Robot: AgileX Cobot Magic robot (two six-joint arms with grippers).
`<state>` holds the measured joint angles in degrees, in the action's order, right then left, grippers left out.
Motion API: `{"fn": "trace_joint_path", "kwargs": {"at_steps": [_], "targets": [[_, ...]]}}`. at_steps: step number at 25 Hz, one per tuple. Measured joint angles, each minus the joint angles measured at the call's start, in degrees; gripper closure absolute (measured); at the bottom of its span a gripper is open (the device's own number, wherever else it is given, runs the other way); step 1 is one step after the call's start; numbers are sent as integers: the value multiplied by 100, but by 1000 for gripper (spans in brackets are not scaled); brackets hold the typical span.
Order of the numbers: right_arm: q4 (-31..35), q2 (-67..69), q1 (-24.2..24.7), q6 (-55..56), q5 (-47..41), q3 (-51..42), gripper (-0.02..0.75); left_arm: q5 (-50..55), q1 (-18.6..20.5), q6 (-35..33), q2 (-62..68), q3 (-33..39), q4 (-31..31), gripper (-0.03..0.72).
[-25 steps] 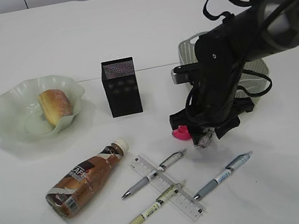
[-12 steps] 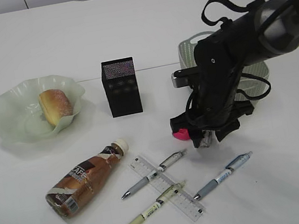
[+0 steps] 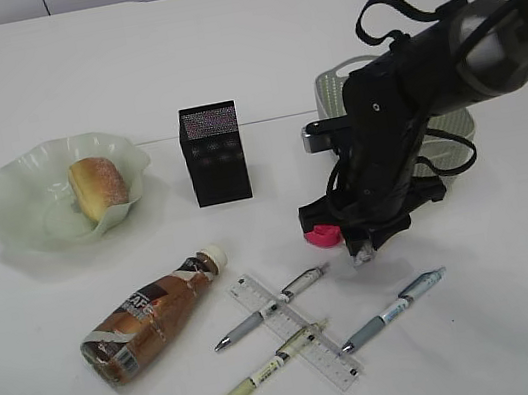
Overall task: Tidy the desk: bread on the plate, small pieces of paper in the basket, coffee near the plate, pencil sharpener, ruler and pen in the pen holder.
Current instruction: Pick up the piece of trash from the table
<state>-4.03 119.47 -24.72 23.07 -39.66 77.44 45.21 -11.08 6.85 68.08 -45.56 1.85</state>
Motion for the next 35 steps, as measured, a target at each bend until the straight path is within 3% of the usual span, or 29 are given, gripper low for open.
{"fn": "trace_joint_path", "kwargs": {"at_steps": [4,8,10,28,35], "targets": [[0,0,0,0,-46,0,594,0,0,0,0,0,4,398],[0,0,0,0,-170,0,723,0,0,0,0,0,13,398],[0,0,0,0,-196,0,746,0,0,0,0,0,13,398],[-9,-661,-13,0,-815,0,752,0,0,0,0,0,13,398],[-24,-868,-13,-26,-931,696,752,0,0,0,0,0,1,398]]}}
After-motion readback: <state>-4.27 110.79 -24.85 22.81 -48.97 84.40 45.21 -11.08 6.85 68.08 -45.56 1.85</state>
